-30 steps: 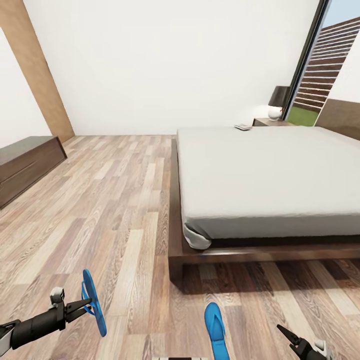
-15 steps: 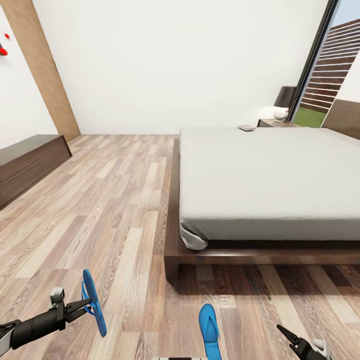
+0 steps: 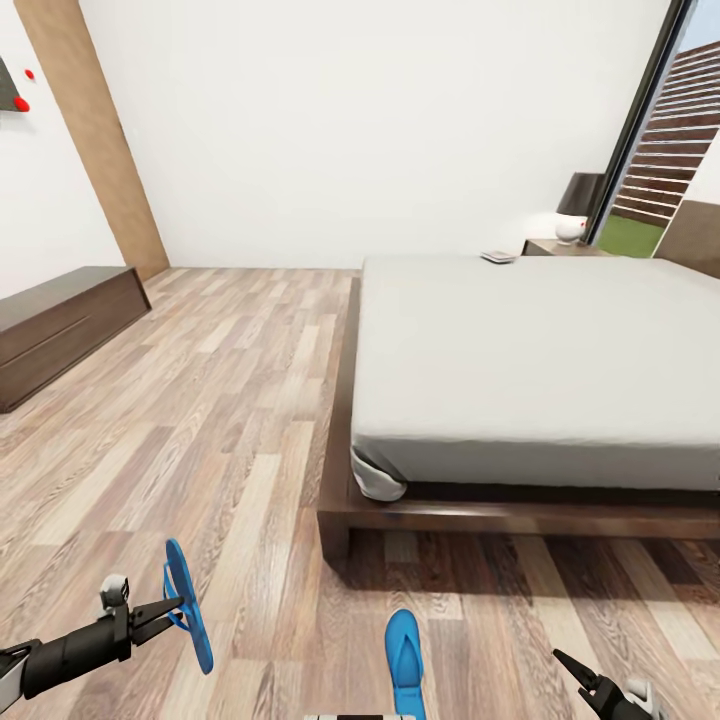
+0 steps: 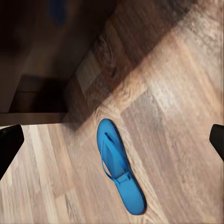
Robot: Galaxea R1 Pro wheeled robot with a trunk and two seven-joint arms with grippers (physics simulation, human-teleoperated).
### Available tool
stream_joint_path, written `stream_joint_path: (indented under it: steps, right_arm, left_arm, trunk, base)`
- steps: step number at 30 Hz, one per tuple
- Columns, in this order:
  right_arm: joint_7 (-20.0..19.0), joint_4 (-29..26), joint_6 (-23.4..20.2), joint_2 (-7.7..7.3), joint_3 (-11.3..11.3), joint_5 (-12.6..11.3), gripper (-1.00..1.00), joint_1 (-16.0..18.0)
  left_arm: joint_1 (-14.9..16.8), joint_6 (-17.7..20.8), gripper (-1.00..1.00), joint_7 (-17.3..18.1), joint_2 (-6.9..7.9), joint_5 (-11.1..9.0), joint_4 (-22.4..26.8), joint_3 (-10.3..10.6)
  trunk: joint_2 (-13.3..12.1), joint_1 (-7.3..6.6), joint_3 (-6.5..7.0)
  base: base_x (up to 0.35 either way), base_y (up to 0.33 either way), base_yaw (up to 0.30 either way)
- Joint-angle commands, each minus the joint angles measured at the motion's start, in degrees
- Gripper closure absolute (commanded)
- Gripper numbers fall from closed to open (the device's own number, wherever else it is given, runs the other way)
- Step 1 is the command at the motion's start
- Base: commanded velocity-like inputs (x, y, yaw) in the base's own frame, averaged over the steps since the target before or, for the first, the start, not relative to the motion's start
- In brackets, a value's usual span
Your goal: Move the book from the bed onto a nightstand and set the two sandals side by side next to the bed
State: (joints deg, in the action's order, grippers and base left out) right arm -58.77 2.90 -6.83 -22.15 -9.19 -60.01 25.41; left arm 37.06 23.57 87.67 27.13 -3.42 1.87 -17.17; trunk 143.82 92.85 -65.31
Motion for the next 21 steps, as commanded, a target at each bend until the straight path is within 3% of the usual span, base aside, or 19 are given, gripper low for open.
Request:
stream_joint_path:
  steps: [1, 21]
  right_arm:
    - [-0.3, 0.2, -0.5, 0.01, -0.4, -0.6, -1.00, 0.1]
    - [-0.4, 0.2, -0.5, 0.11, -0.4, -0.5, -1.00, 0.1]
  left_arm:
    - [0.0, 0.6, 1.00, 0.2, 0.02, -0.4, 0.0, 0.4]
    - [0.0, 0.6, 1.00, 0.2, 0.03, -0.4, 0.0, 0.4]
  trunk:
    - [0.0, -0.01, -0.05]
    - [0.0, -0.01, -0.05]
  base:
    - [0.000, -0.140, 0.021]
    - [0.000, -0.139, 0.002]
